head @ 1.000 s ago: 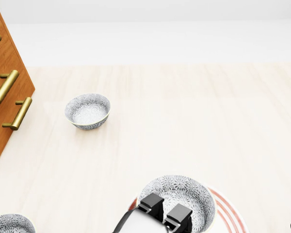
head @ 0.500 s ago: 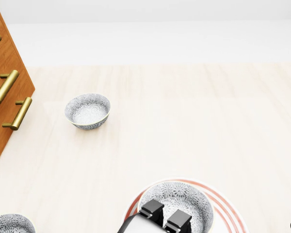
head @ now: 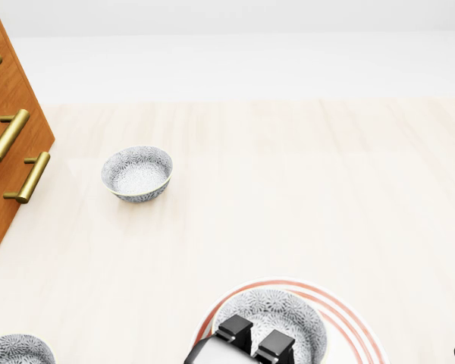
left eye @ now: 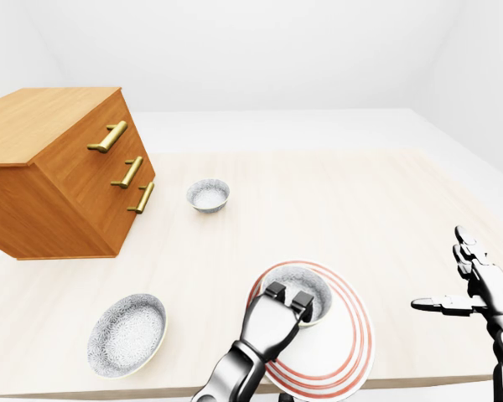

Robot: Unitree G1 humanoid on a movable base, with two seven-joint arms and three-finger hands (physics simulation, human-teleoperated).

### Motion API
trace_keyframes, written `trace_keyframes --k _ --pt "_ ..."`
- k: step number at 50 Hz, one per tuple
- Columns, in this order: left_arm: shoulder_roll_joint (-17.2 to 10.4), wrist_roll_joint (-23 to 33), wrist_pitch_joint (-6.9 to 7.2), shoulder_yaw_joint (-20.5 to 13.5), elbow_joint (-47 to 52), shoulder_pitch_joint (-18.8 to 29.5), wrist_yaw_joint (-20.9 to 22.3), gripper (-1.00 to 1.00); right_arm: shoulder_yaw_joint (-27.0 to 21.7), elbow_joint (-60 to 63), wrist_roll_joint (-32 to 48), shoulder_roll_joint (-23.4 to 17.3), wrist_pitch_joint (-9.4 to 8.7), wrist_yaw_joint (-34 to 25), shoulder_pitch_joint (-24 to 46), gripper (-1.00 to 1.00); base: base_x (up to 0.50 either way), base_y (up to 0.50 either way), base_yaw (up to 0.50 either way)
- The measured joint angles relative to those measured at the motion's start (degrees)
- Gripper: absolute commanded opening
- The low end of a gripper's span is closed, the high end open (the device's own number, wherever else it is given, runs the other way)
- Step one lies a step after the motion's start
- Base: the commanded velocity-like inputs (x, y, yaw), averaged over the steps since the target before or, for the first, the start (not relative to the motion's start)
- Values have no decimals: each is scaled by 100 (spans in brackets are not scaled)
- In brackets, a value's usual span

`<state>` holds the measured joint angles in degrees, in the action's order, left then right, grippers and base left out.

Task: Put the bowl in the middle on the plate.

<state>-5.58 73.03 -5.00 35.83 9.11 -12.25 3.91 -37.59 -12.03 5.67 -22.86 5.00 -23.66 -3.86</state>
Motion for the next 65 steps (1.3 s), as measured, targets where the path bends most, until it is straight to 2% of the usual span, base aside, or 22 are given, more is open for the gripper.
trace_keyframes --k 18,19,20,21,22,31,55,65 --pt "30 -15 0 -59 -79 24 21 -100 0 -15 11 -3 0 10 8 100 0 0 0" --pt "31 -28 0 -62 -81 21 37 -76 1 -18 11 -4 0 12 10 100 0 0 0" --pt "31 -45 -1 -65 -73 14 60 42 3 -26 11 -6 0 15 12 100 0 0 0" --pt "33 -53 0 -67 -55 6 84 58 5 -37 12 -9 0 20 16 100 0 0 0" --pt "34 -72 0 -68 -36 -2 116 100 8 -49 12 -12 0 24 19 100 0 0 0" --pt "12 -194 0 -26 150 -69 375 100 25 -86 4 -33 0 51 34 100 0 0 0" --pt "-9 -463 0 -44 408 -109 601 100 24 -96 4 -49 0 68 42 100 0 0 0" --pt "-152 -649 0 -4 705 -268 770 100 23 -95 10 -47 0 69 40 100 0 0 0"
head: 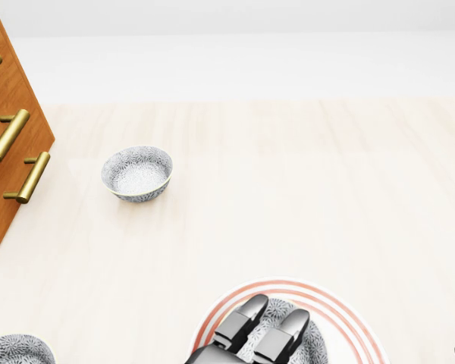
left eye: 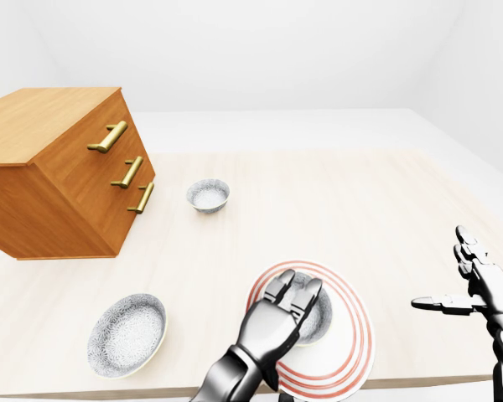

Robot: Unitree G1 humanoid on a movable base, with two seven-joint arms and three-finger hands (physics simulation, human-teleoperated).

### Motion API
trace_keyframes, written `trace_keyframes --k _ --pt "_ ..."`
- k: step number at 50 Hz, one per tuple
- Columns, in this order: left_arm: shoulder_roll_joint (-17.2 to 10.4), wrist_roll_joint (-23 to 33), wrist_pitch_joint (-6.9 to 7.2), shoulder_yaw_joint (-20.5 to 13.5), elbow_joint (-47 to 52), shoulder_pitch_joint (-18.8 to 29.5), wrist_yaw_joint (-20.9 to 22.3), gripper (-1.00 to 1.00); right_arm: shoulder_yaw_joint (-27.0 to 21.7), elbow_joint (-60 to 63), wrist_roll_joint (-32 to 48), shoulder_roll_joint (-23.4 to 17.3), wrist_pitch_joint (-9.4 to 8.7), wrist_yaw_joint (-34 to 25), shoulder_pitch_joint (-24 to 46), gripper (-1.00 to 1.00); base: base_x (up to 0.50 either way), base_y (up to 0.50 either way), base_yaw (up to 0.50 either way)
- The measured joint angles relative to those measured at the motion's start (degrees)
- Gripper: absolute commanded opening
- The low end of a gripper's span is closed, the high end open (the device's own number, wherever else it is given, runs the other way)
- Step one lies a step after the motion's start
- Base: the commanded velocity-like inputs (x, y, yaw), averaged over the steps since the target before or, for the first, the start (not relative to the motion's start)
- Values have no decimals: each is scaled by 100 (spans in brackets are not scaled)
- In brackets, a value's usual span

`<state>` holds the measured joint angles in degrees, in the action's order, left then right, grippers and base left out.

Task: Put the bowl in the middle on the plate.

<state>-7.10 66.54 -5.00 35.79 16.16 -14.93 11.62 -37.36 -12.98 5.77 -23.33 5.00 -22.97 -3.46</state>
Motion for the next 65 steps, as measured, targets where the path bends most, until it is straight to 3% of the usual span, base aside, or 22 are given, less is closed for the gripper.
trace_keyframes --k 15,27,41,50,54,57,60,61,65 --pt "-304 -374 0 -121 623 -295 220 100 12 -44 9 -10 0 12 5 100 0 0 0" --pt "-466 -861 0 -520 1270 -551 511 100 25 -62 17 -20 0 23 10 100 0 0 0" --pt "-465 -1803 0 -1527 2078 -921 1218 100 11 -59 36 -13 0 23 -2 100 0 0 0" --pt "-176 -2716 9 -2671 2354 -874 1946 100 15 -100 47 -23 0 47 0 100 0 0 0" --pt "27 -3021 244 -3279 2420 -540 2277 100 22 -125 51 -30 0 57 4 100 0 0 0" --pt "141 -3267 543 -3680 2487 -262 2445 100 25 -132 51 -34 0 61 3 100 0 0 0" --pt "211 -3572 937 -4043 2546 32 2538 100 29 -141 53 -35 0 65 4 100 0 0 0" --pt "226 -3670 1000 -4154 2564 122 2552 100 30 -144 54 -36 0 67 5 100 0 0 0" --pt "258 -4189 1000 -4535 2555 485 2476 100 31 -128 56 -33 0 66 1 100 0 0 0"
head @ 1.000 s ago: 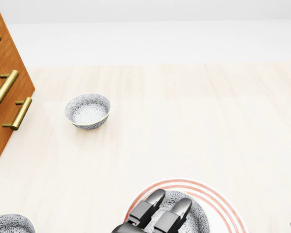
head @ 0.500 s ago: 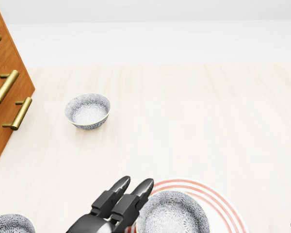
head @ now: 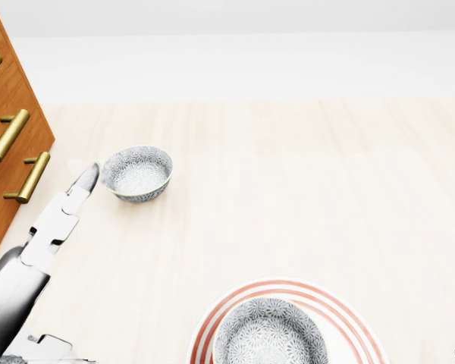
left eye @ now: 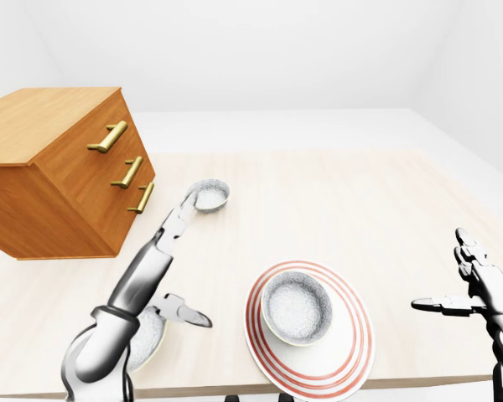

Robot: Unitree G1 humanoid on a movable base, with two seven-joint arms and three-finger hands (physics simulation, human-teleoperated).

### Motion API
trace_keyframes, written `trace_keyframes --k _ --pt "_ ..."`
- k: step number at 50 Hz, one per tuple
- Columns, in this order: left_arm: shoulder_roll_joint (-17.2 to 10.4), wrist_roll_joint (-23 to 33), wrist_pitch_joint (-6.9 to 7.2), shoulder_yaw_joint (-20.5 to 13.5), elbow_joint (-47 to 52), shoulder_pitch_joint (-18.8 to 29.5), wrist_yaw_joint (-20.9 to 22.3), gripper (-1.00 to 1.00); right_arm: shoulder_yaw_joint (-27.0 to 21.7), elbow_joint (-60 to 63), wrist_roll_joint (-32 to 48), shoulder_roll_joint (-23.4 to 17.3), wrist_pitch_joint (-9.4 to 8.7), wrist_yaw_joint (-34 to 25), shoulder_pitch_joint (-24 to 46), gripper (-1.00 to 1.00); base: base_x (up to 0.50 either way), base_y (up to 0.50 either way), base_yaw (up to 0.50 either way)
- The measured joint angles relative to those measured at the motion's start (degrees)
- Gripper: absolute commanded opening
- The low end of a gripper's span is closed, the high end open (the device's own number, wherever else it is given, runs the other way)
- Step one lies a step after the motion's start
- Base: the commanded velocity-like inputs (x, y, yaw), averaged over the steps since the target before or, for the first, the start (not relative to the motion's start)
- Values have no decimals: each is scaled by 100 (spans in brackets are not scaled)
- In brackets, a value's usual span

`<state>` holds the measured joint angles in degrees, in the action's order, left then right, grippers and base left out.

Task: Put the bowl in the middle on the plate.

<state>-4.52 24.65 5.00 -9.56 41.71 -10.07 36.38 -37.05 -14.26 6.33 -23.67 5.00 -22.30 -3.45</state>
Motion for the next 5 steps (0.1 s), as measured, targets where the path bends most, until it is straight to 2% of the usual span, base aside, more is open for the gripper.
trace_keyframes --k 5 --pt "16 -757 0 -354 -273 381 -336 100 -7 29 2 6 0 -10 -2 100 0 0 0"
